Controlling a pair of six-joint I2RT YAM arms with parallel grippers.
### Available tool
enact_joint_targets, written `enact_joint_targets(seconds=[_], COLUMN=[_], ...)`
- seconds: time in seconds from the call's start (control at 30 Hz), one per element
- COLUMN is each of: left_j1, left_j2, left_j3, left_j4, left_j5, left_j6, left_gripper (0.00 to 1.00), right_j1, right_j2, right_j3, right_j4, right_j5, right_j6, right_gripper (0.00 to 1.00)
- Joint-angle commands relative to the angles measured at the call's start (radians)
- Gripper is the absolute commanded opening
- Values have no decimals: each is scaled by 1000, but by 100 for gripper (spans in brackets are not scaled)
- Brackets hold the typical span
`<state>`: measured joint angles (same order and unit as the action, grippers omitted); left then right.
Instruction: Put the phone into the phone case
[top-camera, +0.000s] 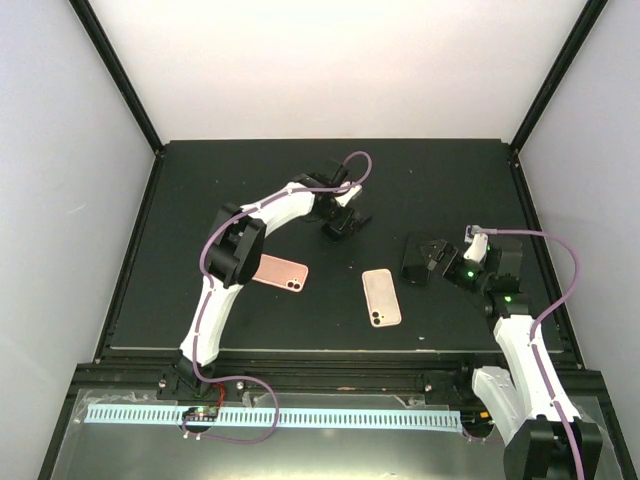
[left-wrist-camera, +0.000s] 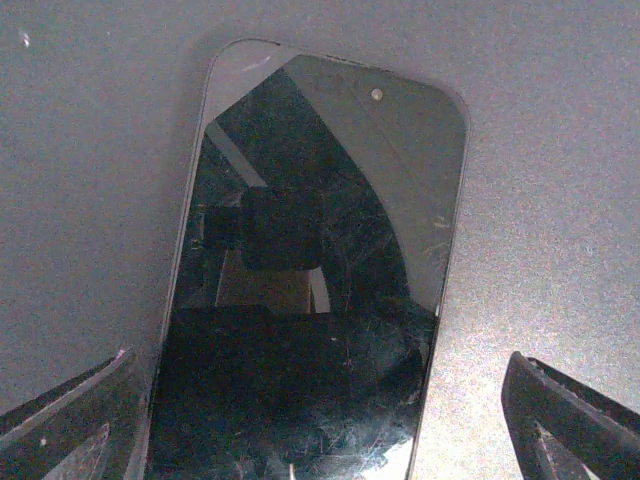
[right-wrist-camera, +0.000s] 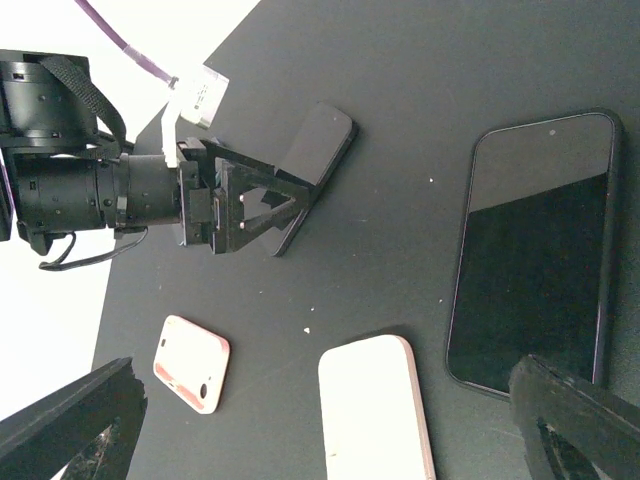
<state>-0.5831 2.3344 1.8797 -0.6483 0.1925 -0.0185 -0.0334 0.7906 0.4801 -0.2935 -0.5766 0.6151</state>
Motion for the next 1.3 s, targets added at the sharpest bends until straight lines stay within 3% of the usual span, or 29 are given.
enact_joint_targets(seconds=[0.0,0.37,0.6,1.0,1.13,1.27], left_j1=[1,-20,-30,-90,-88,-55], left_j2=[33,39,-5,-179,-189,-195], left_j3=[44,15,-57,-261,-244,-219], left_j4=[-40,-49,-49,-23,-18,4], left_j5=[22,-9,-30,-62,-68,-28], left_j6=[2,-23,-63,-147,-195,-239], left_gripper=[99,94,79,77,85,85], right_j1=[6,6,6,7,9,21], right_j2=[-15,-22,-17,-17,-10,18], right_j3=[19,16,3,-17,-35,-27], right_j4=[-16,-23,-19,10,32,31], right_j5=[20,26,18,6,15,35], right_j6=[15,18,38,65,66,64], right_gripper=[100,98,97,96,95,94])
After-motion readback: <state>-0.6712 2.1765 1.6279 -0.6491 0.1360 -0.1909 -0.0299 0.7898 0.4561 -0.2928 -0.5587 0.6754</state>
